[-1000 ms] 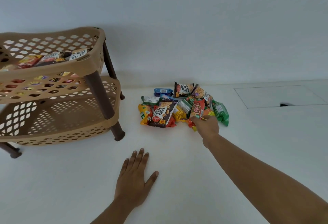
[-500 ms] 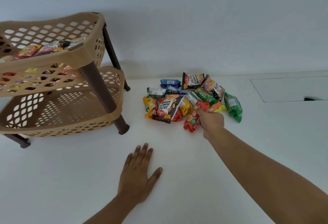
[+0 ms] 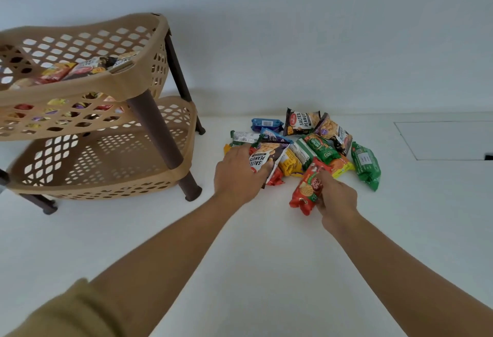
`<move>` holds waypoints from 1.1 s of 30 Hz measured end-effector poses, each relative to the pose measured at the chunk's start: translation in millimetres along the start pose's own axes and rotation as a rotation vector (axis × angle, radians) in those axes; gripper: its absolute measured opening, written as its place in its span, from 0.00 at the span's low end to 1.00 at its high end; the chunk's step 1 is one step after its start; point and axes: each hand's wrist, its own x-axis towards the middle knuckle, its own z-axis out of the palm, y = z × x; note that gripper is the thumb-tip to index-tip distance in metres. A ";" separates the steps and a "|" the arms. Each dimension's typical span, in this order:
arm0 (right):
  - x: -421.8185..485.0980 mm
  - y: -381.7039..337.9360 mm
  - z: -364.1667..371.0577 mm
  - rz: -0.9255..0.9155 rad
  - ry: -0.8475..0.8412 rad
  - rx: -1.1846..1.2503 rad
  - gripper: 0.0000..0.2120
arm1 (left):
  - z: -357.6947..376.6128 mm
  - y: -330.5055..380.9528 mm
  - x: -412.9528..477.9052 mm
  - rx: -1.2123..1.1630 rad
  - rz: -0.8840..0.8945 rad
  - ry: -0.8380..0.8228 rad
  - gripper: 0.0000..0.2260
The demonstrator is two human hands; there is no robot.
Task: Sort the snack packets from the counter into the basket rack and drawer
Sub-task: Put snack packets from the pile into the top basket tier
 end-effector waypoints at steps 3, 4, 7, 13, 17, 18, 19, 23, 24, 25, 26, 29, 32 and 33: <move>-11.6 2.9 -9.5 0.050 -0.084 0.045 0.09 | 9.0 -1.1 19.6 0.034 -0.072 -0.166 0.30; -14.8 3.8 -12.1 0.051 -0.100 0.055 0.10 | 11.6 -1.8 22.5 0.038 -0.098 -0.199 0.30; -24.1 5.9 -17.7 0.079 -0.131 0.091 0.12 | 16.2 -0.6 23.4 0.062 -0.131 -0.234 0.31; -42.2 5.7 -20.6 0.134 -0.229 0.155 0.10 | 10.0 9.0 12.6 -0.073 -0.100 -0.082 0.26; -55.1 6.9 -19.0 0.156 -0.248 0.173 0.13 | -12.4 20.6 -2.6 -0.249 -0.127 -0.032 0.28; -58.9 7.8 -19.2 0.170 -0.262 0.190 0.14 | -19.5 23.1 -9.2 -0.347 -0.170 -0.034 0.27; -63.6 8.3 -19.2 0.187 -0.281 0.207 0.14 | -26.3 23.9 -16.3 -0.490 -0.236 -0.036 0.24; -88.1 8.3 -15.1 0.247 -0.376 0.282 0.16 | -50.9 11.1 -53.9 -1.161 -0.614 -0.197 0.15; -95.4 7.2 -13.0 0.262 -0.398 0.302 0.17 | -55.3 3.8 -64.0 -1.242 -0.654 -0.216 0.15; -104.2 5.3 -10.3 0.272 -0.419 0.320 0.17 | -59.6 -3.7 -73.5 -1.297 -0.678 -0.217 0.15; -112.9 4.0 -6.8 0.282 -0.437 0.331 0.18 | -65.0 -11.6 -82.2 -1.332 -0.692 -0.211 0.16; -137.5 2.7 6.1 0.266 -0.503 0.343 0.20 | -87.3 -36.3 -102.8 -1.337 -0.711 -0.191 0.17; -165.3 4.1 25.2 0.202 -0.552 0.320 0.21 | -118.5 -57.5 -118.8 -1.316 -0.672 -0.160 0.14; -175.7 4.8 32.3 0.192 -0.566 0.318 0.21 | -131.2 -63.1 -123.8 -1.325 -0.665 -0.137 0.14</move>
